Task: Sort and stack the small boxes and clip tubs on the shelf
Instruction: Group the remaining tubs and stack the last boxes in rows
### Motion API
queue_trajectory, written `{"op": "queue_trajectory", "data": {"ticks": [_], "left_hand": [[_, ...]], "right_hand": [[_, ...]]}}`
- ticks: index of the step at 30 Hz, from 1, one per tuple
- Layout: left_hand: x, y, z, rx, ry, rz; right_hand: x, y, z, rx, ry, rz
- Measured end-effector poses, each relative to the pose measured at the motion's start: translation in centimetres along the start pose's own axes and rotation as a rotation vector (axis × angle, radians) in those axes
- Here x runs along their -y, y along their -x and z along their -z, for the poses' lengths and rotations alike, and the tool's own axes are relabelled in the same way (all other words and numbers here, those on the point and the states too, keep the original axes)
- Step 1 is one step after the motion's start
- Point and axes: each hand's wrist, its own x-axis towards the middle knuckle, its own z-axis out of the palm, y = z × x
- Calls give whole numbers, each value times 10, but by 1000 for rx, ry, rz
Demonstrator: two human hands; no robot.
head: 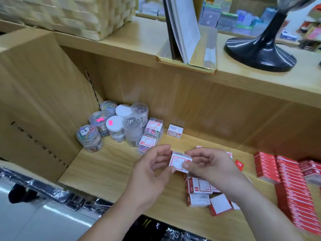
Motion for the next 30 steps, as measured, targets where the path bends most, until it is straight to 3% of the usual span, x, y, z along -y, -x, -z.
{"op": "queue_trajectory", "data": {"ticks": [4, 7, 13, 25, 30], "left_hand": [[21, -8, 13, -99, -258, -30], [39, -3, 17, -57, -294, 33], [58, 7, 26, -13, -291, 71], [56, 3, 21, 42, -519, -46], [48, -7, 9, 161, -617, -120]], "right_hand": [[1, -46, -17, -162, 212, 34], [-12, -83, -30, -316, 411, 54], [-25, -118, -41, -504, 353, 12], [-21, -119, -60, -489, 528, 39], [-8, -78, -25, -352, 374, 66]]}}
